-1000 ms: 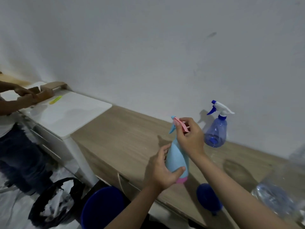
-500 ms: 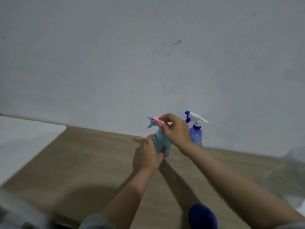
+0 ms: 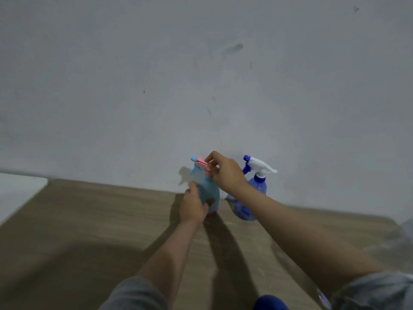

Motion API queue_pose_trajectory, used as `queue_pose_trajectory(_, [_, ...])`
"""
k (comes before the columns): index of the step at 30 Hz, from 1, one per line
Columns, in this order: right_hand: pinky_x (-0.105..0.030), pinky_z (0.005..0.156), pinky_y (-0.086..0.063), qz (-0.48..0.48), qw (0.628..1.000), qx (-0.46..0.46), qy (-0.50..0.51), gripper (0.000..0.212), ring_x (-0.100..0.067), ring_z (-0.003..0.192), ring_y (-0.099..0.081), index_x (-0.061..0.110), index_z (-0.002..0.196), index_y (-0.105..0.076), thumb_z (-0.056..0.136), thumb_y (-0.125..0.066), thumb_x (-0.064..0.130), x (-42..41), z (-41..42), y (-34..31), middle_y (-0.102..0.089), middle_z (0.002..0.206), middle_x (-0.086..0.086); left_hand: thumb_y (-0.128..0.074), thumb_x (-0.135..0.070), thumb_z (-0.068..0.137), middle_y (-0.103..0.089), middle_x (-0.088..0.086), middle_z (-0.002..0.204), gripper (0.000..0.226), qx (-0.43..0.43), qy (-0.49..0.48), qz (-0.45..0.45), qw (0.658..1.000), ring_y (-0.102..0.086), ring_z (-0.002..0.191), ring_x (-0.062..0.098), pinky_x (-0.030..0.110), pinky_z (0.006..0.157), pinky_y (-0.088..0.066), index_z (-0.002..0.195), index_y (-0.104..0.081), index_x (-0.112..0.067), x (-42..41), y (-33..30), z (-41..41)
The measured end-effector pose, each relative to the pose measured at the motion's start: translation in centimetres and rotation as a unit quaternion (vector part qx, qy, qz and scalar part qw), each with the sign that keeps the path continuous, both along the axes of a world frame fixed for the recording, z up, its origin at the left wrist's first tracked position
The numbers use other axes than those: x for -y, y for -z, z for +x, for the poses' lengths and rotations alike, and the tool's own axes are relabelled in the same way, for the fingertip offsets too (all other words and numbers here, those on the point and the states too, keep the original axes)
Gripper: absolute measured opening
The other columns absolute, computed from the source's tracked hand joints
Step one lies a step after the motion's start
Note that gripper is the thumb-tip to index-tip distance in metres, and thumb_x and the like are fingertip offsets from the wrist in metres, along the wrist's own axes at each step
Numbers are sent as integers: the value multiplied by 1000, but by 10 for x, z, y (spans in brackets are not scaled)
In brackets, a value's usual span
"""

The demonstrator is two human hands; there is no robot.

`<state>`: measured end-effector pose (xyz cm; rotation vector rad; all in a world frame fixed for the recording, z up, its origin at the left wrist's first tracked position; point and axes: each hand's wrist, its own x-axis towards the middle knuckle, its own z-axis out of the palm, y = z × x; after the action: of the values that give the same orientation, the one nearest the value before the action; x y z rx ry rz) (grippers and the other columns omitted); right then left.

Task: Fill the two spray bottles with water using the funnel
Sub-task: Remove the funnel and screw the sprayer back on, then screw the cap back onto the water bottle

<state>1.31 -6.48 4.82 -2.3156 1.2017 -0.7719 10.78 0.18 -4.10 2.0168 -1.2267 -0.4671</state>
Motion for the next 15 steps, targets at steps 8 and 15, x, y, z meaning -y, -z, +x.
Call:
queue_pose_trajectory(8, [-40, 82, -50, -70, 997, -9, 33, 38, -29, 103, -55, 10, 125, -53, 87, -56, 9, -41, -5, 7, -57, 118, -11, -67, -32, 85, -61, 7, 117, 39, -61, -30, 35, 997, -59, 105, 28, 30, 78, -43, 112, -41, -19, -5, -4, -11])
queue_pose_trajectory(15, [-21, 87, -45, -43, 991, 128, 23, 29, -19, 98, -61, 6, 110, -65, 81, -61, 9, -145, -104, 29, -67, 107, -9, -49, -5, 95, -48, 23, 135, 49, -92, -26, 3, 995, -51, 120, 35, 36, 96, -42, 141, -32, -2, -58, -14, -70])
